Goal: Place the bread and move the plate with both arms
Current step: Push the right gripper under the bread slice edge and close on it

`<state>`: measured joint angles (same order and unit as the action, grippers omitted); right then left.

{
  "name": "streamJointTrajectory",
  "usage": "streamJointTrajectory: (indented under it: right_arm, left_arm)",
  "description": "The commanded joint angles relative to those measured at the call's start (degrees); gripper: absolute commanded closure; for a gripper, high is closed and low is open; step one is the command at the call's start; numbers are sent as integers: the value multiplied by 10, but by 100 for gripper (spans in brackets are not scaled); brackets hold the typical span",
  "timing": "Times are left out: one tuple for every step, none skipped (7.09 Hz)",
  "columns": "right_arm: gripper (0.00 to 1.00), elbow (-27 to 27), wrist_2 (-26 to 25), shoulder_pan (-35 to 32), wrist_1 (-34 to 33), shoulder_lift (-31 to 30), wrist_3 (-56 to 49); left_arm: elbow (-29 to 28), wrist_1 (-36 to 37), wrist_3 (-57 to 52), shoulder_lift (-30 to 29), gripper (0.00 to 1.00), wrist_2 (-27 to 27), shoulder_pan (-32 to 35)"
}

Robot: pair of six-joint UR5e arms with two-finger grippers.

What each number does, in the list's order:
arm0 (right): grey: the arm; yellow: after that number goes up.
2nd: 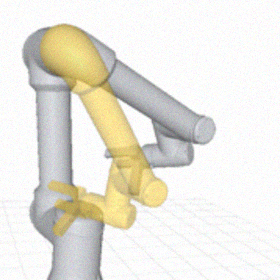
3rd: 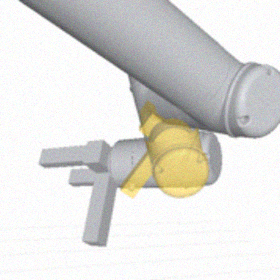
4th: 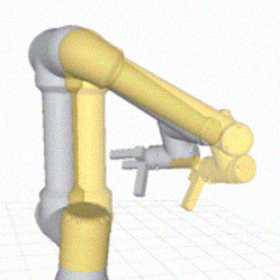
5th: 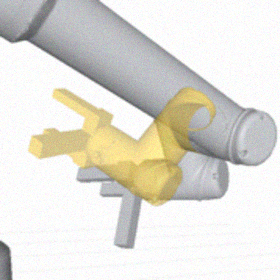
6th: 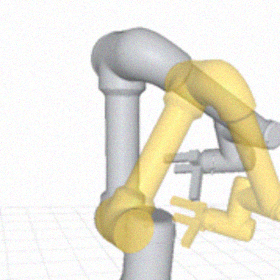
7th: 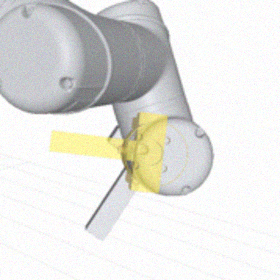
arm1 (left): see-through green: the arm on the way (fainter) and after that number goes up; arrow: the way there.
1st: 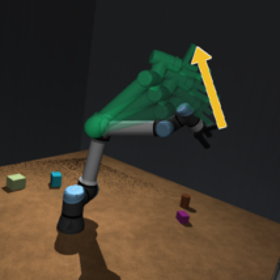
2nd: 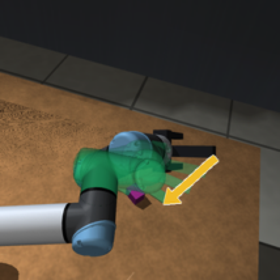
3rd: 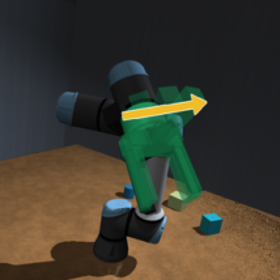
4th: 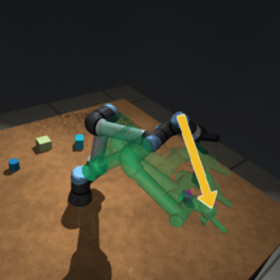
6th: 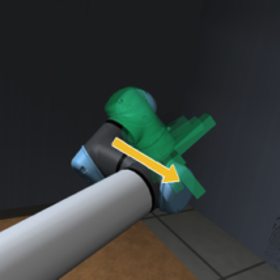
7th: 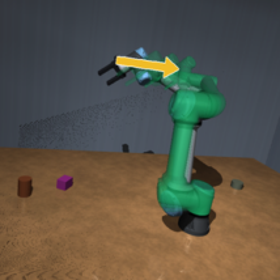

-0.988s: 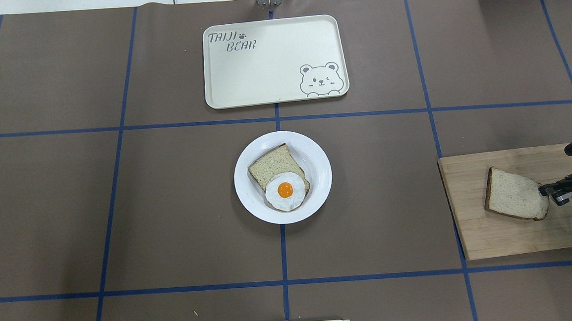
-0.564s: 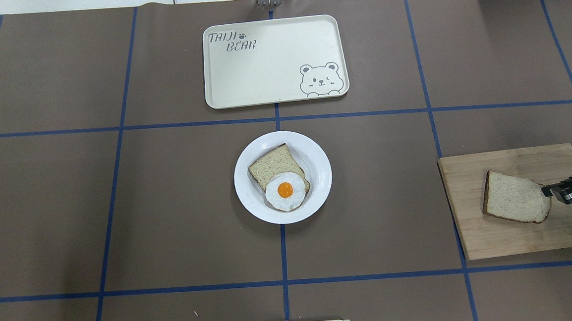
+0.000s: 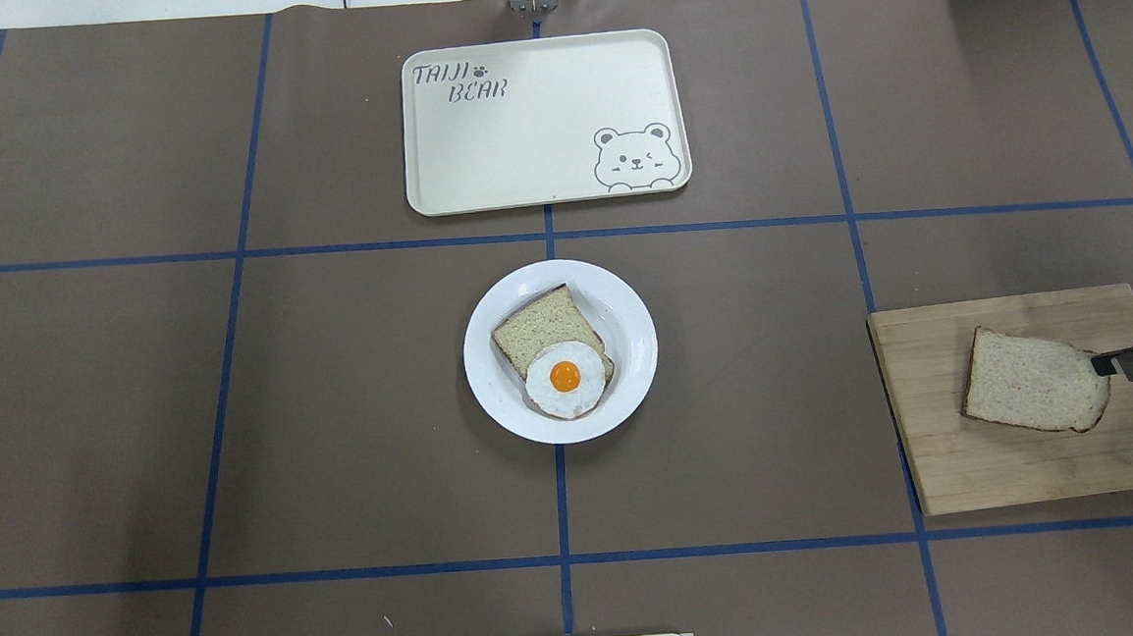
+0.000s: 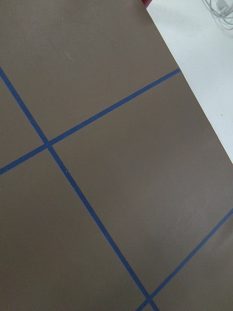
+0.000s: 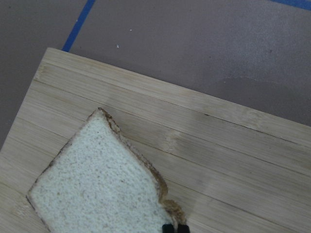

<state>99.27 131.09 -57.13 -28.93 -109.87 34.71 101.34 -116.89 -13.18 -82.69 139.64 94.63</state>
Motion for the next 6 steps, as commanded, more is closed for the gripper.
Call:
streamJointTrajectory:
  right_arm:
    - [100,-7,56,-45,33,-1,7]
    - [100,-6,75,-61,34,1,9]
    - [100,-5,87,-75,34,4,17]
    - [100,0,87,-77,36,8,39]
    - [100,0,87,-77,42,11,46]
    - [100,0,88,-77,42,14,46]
  left_arm:
    - [1,0,0,2,1,0,0]
    - [1,0,0,2,1,0,0]
    - [1,0,0,3,1,0,0]
    - [2,0,0,4,1,0,0]
    - [2,0,0,4,1,0,0]
    - [2,0,-1,4,1,0,0]
